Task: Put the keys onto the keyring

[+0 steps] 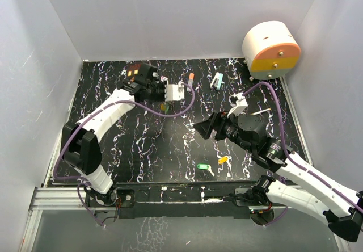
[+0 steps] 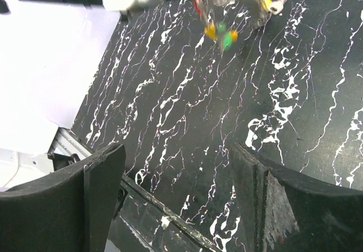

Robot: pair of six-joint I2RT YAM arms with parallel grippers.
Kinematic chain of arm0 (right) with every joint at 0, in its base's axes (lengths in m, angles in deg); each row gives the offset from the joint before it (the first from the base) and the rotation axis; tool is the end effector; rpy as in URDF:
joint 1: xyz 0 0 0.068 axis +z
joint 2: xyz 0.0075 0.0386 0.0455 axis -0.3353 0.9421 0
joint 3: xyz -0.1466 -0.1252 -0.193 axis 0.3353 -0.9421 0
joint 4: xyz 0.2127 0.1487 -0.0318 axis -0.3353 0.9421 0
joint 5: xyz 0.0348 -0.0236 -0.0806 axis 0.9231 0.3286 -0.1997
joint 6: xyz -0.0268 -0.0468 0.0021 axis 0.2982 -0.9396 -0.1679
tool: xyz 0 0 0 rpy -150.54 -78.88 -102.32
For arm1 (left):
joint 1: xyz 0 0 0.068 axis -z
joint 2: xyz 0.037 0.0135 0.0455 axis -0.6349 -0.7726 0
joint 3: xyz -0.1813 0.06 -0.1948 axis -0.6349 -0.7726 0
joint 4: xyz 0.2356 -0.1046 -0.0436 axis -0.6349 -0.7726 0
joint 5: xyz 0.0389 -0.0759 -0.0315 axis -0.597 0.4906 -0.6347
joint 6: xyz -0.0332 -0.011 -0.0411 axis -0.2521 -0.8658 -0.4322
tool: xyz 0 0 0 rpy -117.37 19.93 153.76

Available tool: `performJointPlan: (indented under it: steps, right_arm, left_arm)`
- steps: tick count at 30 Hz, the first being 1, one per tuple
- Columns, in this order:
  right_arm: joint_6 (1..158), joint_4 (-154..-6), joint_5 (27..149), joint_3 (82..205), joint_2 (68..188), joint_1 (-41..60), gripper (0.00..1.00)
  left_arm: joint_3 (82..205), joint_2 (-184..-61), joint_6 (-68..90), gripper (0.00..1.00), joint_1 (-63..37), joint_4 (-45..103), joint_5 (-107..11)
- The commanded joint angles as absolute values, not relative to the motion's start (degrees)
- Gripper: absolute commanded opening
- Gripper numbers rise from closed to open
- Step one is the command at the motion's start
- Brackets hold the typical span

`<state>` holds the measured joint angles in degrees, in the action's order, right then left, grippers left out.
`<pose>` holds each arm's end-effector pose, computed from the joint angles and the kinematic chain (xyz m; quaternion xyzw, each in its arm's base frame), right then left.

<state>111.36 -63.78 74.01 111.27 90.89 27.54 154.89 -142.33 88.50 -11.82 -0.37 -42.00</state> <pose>0.1252 0.1292 0.3212 -0.0285 0.8047 0.3707 0.4629 0.3319 -0.1832 0.3205 0.6876 0.5733 0.0384 0.4439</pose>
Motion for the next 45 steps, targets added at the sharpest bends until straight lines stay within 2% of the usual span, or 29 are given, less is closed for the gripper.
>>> performJointPlan:
  steps: [1, 8, 15, 25, 31, 38, 42, 45]
  right_arm:
    - [110.8, -64.1, 72.9, 112.1, 89.6, 27.3, 0.80]
    - [111.3, -63.2, 72.7, 112.3, 89.1, 27.3, 0.81]
    - [112.1, -63.2, 73.2, 110.6, 88.9, 27.3, 0.82]
    - [112.2, -63.2, 74.2, 109.7, 88.8, 27.3, 0.84]
    - [112.5, -63.3, 75.0, 108.9, 89.0, 27.3, 0.85]
    - [112.4, -62.5, 75.6, 109.0, 89.3, 27.3, 0.87]
    - [112.4, -62.5, 76.1, 109.4, 90.6, 27.3, 0.88]
    - [112.5, -62.5, 76.4, 109.6, 91.5, 27.3, 0.89]
  left_arm:
    - [148.7, -139.4, 85.4, 0.00, -10.0, -3.3, -36.8]
    - [148.4, -141.7, 80.3, 0.00, -7.2, -14.2, -31.9]
    - [143.7, -139.0, 78.6, 0.00, -5.8, -17.8, -28.3]
    - [138.9, -135.9, 78.9, 0.00, -5.0, -22.6, -33.1]
    - [136.1, -131.3, 79.7, 0.00, -4.9, -25.3, -30.0]
    - [130.9, -124.5, 84.5, 0.00, -5.0, -29.5, -35.9]
    - [131.6, -120.6, 85.0, 0.12, -4.9, -29.8, -34.2]
    - [134.3, -120.0, 83.9, 0.26, -4.8, -31.3, -30.8]
